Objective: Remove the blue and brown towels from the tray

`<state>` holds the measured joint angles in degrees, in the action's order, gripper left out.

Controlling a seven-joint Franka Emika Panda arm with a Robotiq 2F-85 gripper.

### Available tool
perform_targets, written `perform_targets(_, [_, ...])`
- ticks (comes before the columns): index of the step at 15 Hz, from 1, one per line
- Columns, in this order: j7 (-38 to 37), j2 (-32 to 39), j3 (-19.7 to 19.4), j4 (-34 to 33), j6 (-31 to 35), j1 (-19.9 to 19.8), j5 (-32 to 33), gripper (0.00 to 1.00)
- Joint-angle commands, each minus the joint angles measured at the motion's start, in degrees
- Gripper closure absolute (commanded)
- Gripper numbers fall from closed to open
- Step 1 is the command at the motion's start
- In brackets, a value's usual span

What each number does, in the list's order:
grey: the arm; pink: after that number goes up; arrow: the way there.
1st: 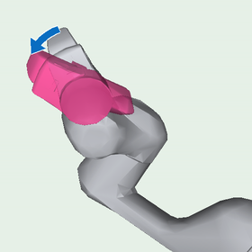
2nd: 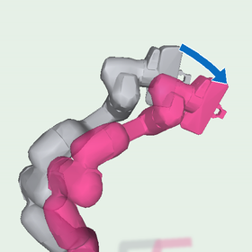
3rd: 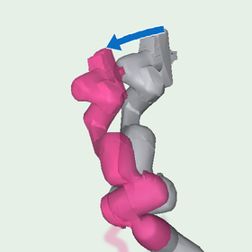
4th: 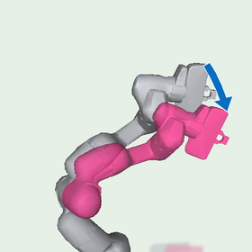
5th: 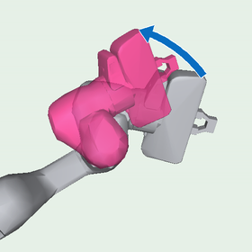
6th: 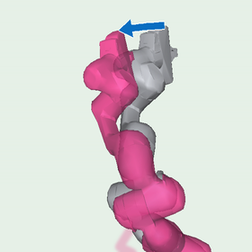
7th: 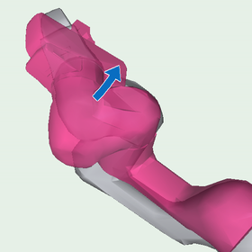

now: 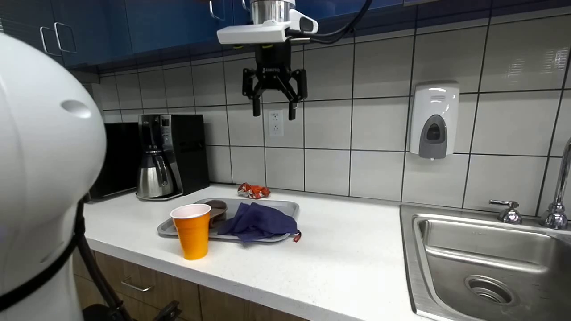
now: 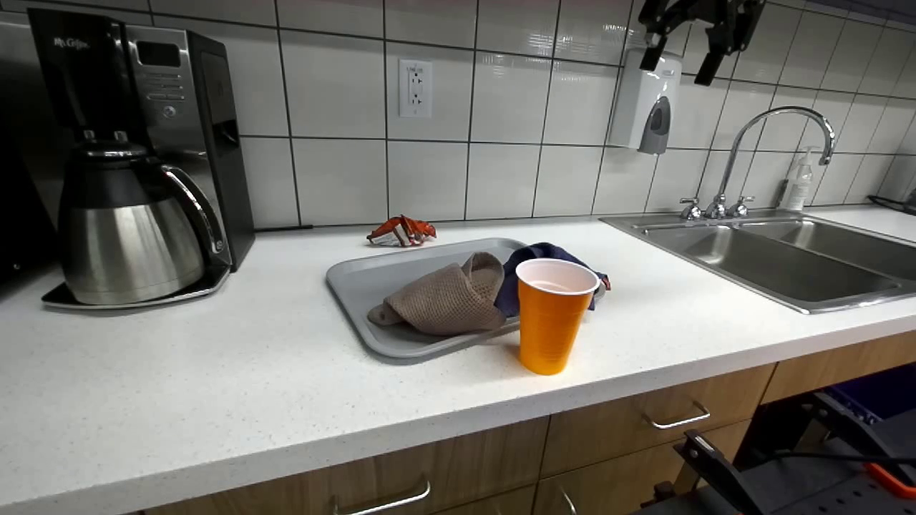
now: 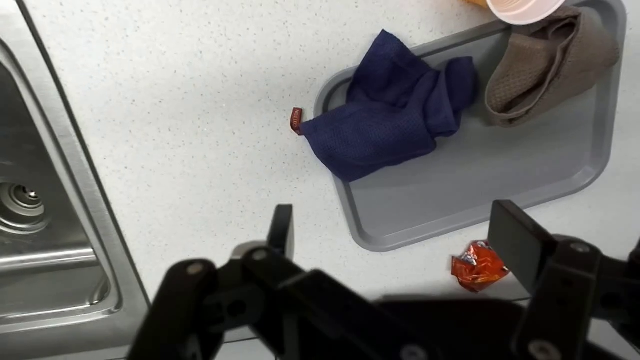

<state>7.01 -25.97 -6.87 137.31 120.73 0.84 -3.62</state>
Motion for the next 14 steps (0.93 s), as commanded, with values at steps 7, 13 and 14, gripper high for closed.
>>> perform_targets(7, [-2.9,1.7,2.7,6.9,11.3,-1.4,1.2,0.00])
perform_targets(13, [-10.4,7.1,3.9,7.9,18.1,-2.4,1.2,0.00])
perform_targets(14, [-11.9,8.2,4.2,7.8,19.2,-2.5,1.1,0.00])
